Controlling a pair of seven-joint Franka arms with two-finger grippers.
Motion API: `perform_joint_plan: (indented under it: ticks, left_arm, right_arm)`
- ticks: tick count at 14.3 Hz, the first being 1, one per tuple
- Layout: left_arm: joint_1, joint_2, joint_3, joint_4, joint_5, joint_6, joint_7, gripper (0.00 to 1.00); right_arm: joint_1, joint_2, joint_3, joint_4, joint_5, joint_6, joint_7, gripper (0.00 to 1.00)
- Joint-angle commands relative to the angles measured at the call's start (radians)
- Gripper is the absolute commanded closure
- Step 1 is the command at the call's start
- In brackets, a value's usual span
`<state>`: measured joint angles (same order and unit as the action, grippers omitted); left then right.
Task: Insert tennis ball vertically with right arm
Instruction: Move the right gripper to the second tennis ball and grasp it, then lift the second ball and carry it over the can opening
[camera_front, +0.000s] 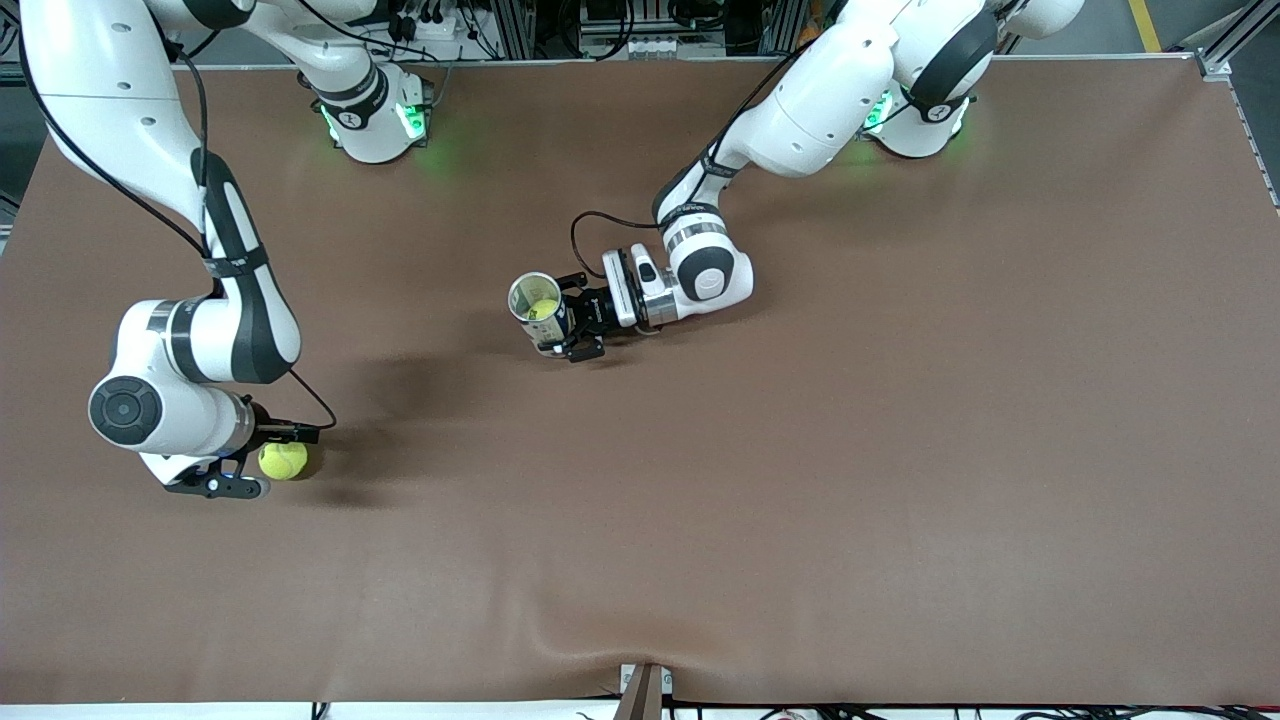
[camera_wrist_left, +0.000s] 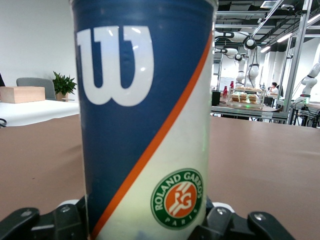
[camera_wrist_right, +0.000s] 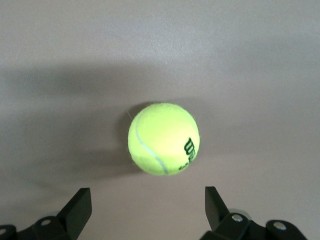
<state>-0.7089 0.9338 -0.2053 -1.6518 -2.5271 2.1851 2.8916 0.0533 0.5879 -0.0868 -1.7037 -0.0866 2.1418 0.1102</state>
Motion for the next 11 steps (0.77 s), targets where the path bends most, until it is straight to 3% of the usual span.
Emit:
perform_joint_plan:
  ticks: [1, 11]
  left_arm:
    - [0.016, 0.042, -0.04, -0.005, -0.137, -0.008, 0.482, 0.28]
    - [0.014, 0.042, -0.04, -0.005, -0.137, -0.008, 0.482, 0.28]
  right_arm:
    - [-0.02, 0.029, 0.016, 0.029, -0.027, 0.036, -0.038, 0.0]
    - [-0.076, 0.115, 0.019, 0.032, -0.008, 0.178, -0.118, 0.0]
